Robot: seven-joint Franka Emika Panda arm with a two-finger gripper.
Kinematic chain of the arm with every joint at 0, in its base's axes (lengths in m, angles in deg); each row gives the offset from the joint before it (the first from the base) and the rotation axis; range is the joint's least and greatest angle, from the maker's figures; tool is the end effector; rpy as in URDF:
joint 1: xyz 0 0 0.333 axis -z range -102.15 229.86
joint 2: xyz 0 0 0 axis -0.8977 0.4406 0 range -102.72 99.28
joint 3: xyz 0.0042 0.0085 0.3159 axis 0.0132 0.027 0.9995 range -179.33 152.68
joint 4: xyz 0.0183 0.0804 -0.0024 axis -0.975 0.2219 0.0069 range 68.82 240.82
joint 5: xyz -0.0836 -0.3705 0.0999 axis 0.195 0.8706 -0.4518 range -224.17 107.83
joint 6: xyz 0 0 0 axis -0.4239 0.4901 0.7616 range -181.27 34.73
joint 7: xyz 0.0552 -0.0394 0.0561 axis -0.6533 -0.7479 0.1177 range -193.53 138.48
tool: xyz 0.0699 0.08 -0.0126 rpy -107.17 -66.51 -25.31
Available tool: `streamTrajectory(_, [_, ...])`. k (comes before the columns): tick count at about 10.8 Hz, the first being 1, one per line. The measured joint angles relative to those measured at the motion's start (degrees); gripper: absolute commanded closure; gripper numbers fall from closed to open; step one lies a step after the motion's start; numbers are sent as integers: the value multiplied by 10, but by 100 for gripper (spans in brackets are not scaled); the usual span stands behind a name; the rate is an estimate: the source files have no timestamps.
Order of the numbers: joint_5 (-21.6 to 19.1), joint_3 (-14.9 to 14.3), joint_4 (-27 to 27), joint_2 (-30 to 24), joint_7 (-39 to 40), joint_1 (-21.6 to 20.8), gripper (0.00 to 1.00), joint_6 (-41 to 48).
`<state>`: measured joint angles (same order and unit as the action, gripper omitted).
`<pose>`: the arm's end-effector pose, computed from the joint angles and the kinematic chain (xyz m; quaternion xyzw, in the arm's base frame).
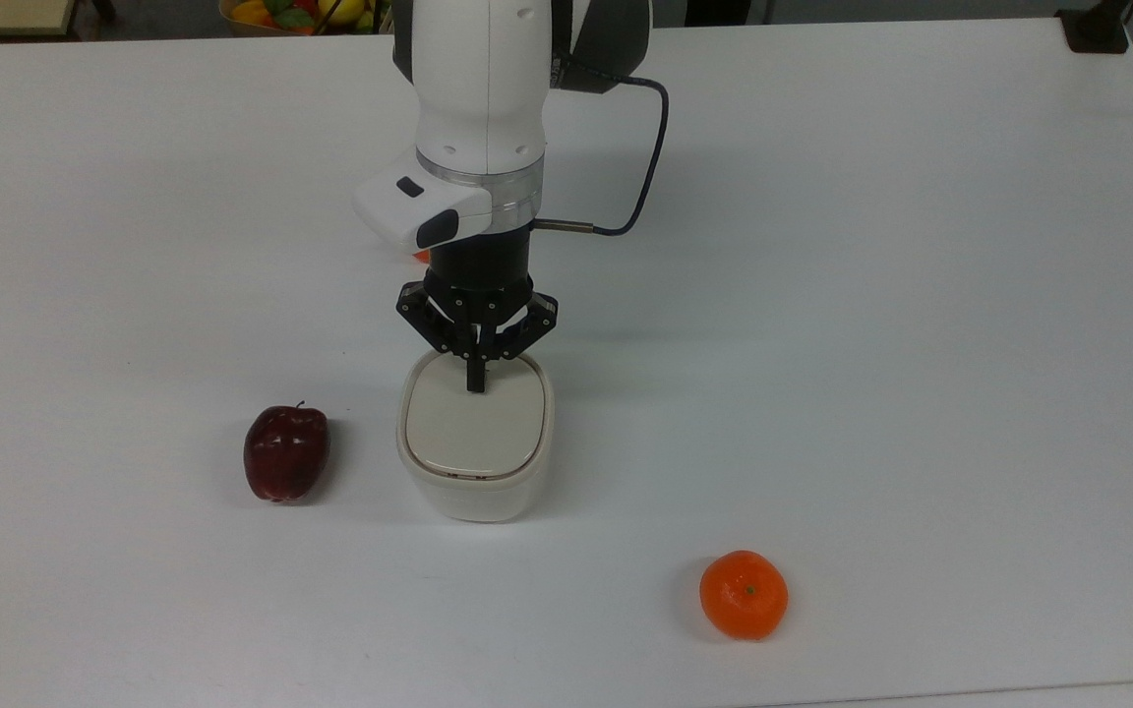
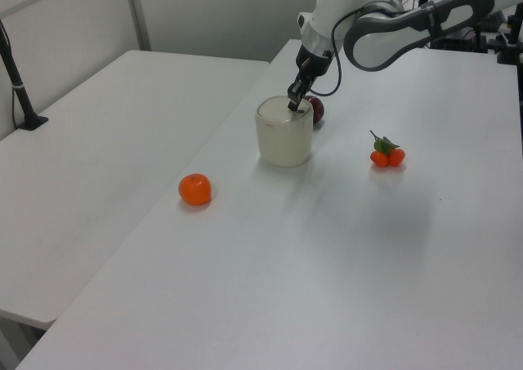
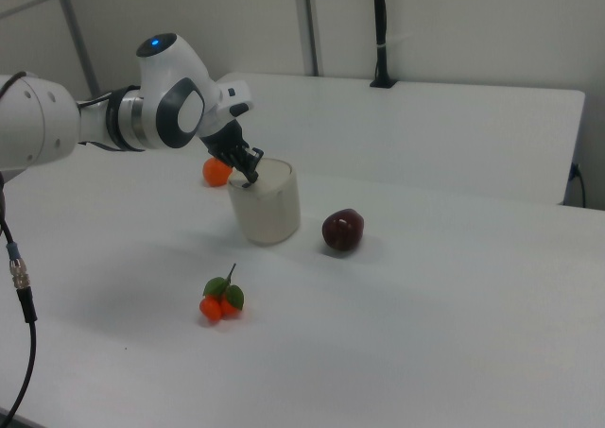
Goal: Close garbage bin
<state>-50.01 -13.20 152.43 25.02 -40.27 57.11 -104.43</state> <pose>0.7183 0.0854 0.4326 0.9769 -0.0081 0.2125 0.0210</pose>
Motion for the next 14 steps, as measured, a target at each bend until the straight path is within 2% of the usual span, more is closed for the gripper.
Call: streamTrajectory(14, [0,0,-8,-5,0,0,100,5])
